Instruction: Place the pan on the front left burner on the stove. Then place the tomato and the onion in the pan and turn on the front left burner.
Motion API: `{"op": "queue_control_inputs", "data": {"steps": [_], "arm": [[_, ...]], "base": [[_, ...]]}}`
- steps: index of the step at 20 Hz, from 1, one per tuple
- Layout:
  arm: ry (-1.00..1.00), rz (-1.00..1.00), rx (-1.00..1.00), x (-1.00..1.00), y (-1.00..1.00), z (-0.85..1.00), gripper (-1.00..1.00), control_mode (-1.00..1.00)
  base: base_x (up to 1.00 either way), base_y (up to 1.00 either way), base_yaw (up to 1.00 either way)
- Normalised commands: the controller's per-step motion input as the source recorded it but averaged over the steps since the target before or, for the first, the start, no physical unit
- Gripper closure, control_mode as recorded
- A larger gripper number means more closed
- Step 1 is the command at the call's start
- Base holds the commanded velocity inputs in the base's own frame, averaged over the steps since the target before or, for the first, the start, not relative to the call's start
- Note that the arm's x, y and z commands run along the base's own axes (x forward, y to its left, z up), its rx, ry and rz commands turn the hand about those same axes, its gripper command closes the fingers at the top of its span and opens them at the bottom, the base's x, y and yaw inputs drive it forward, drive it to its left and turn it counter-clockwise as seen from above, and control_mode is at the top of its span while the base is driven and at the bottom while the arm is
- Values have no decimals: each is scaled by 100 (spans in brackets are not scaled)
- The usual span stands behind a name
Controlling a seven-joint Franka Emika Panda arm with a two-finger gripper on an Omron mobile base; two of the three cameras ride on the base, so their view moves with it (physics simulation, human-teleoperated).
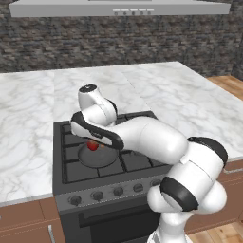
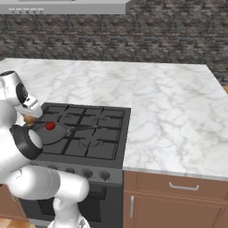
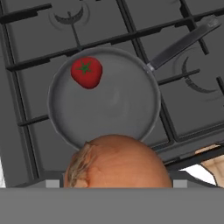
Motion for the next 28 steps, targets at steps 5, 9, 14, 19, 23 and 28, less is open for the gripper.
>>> {"op": "queue_control_inputs", "data": {"steps": [5,9,14,19,23,28], "arm": [[1,0,0,0,0,-34,100,-100],[0,0,0,5,0,-36,100,-100],[0,0,0,17,0,-30,100,-100],[0,1,0,20,0,-25,100,-100],[0,2,0,14,0,-21,100,-100],[0,2,0,5,1,-18,100,-100]], "base": [[0,0,0],[0,0,0],[0,0,0],[0,0,0],[0,0,0],[0,0,0]]}}
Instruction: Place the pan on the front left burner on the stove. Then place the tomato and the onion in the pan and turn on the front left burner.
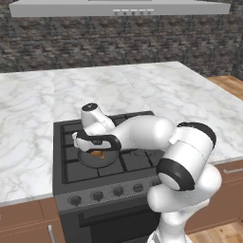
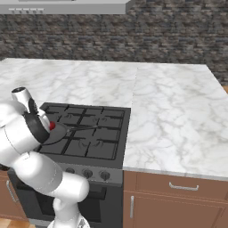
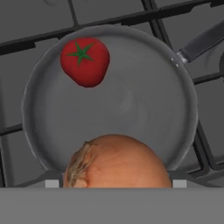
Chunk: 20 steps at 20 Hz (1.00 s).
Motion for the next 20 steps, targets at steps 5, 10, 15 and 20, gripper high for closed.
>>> {"op": "queue_control_inputs", "data": {"steps": [5,10,15,20], "arm": [[0,1,0,0,0,-17,100,-100],[0,1,0,0,0,-14,100,-100],[0,0,0,0,0,-11,100,-100],[0,0,0,0,0,-7,-100,-100]], "base": [[0,0,0],[0,0,0],[0,0,0],[0,0,0]]}}
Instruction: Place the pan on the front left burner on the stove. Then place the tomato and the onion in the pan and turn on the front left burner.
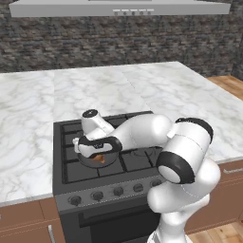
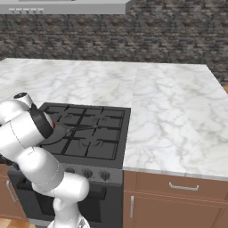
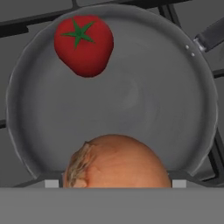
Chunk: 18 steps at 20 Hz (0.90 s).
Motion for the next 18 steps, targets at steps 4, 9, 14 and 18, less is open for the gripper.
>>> {"op": "queue_control_inputs", "data": {"steps": [4,9,14,18], "arm": [[0,0,0,0,0,0,-100,-100],[0,0,0,0,0,0,-100,-100],[0,0,0,4,0,0,-100,-100],[0,0,0,3,0,0,-100,-100]], "base": [[0,0,0],[0,0,0],[0,0,0],[0,0,0]]}}
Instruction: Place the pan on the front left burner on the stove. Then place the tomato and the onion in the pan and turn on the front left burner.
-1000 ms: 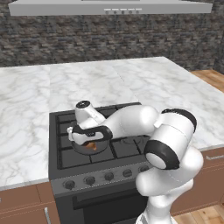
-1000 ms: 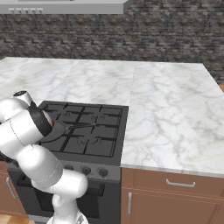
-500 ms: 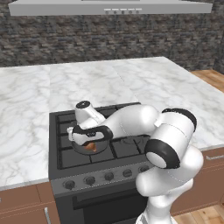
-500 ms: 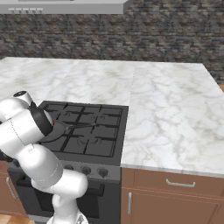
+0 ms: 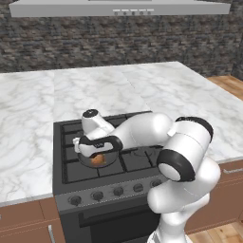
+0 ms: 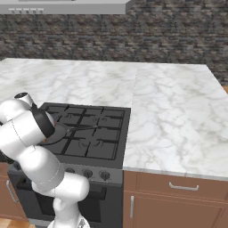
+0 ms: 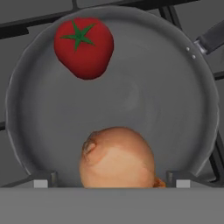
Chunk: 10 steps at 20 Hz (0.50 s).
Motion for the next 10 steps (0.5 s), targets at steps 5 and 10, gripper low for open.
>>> {"op": "queue_control_inputs", "data": {"steps": [5,10], "arm": [[-1,1,0,-22,22,17,-100,-100],[-5,0,-2,-61,36,21,-100,-100]], "base": [[0,0,0],[0,0,0]]}}
